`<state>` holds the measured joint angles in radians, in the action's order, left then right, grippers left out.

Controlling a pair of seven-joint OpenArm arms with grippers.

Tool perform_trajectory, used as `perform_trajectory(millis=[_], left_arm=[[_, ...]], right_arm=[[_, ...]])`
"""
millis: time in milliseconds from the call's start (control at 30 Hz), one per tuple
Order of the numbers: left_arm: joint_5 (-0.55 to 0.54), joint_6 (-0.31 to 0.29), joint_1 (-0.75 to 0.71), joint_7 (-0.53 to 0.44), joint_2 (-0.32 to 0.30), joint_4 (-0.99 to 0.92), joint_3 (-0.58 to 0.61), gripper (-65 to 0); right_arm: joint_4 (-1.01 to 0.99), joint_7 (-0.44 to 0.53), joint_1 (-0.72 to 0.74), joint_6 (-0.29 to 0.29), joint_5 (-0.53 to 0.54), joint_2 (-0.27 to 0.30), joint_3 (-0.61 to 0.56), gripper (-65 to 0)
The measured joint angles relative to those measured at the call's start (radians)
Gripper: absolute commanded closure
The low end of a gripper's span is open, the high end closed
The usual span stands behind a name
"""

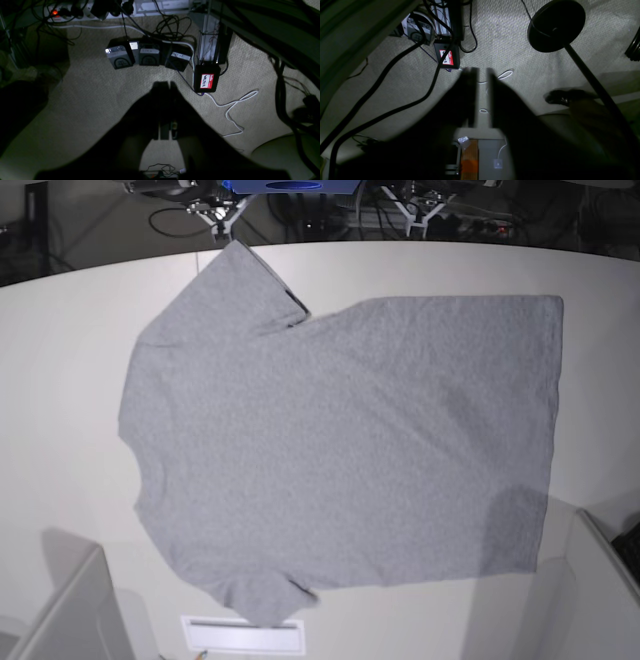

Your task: Fold the T-shirt properly

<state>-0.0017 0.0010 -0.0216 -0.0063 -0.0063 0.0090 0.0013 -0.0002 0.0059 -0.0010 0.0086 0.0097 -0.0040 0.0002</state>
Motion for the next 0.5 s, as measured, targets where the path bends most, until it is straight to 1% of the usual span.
perform_trajectory(millis=[33, 67, 100, 133, 200, 233, 267, 333, 367, 400, 500], left_arm=[[0.0, 0.0, 0.0, 0.0, 0.0, 0.0, 0.0, -0.7], [0.0, 0.0, -0.001, 0.0, 0.0, 0.0, 0.0, -0.7], [0.0, 0.0, -0.001, 0.0, 0.0, 0.0, 0.0, -0.7], [0.0, 0.0, -0.001, 0.0, 0.0, 0.0, 0.0, -0.7], [-0.001, 0.0, 0.0, 0.001, 0.0, 0.0, -0.001, -0.8], [-0.001, 0.0, 0.003, 0.003, 0.0, 0.0, -0.001, -1.2], [-0.001, 0.0, 0.005, 0.003, 0.0, 0.0, -0.001, -3.5], [0.0, 0.0, 0.008, 0.003, 0.0, -0.001, -0.001, -11.5], [-0.003, 0.0, 0.008, 0.003, 0.0, -0.001, -0.001, -17.6], [0.0, 0.0, 0.005, 0.003, 0.0, -0.001, -0.001, -22.9], [-0.003, 0.0, -0.003, 0.003, 0.0, -0.001, -0.001, -39.7]], right_arm=[[0.0, 0.0, 0.0, 0.0, 0.0, 0.0, 0.0, -31.1], [0.0, 0.0, -0.001, 0.0, 0.0, 0.0, 0.001, -35.6], [0.0, 0.002, -0.004, 0.0, -0.002, 0.001, 0.001, -38.1], [0.003, 0.005, -0.012, 0.0, -0.002, 0.001, 0.001, -38.3], [0.003, 0.005, -0.031, 0.0, -0.003, 0.0, 0.001, -36.5], [0.002, -0.001, -0.041, 0.0, -0.003, 0.001, 0.001, -34.4], [-0.001, -0.006, -0.047, 0.0, -0.003, 0.001, 0.001, -30.8], [-0.001, -0.012, -0.052, 0.0, -0.002, 0.001, 0.001, -17.7], [-0.001, -0.007, -0.051, 0.0, -0.003, 0.001, 0.001, -7.4], [-0.001, -0.006, -0.049, 0.0, -0.006, 0.0, 0.001, 0.0], [0.001, 0.002, -0.045, 0.0, -0.003, 0.0, 0.001, 0.0]])
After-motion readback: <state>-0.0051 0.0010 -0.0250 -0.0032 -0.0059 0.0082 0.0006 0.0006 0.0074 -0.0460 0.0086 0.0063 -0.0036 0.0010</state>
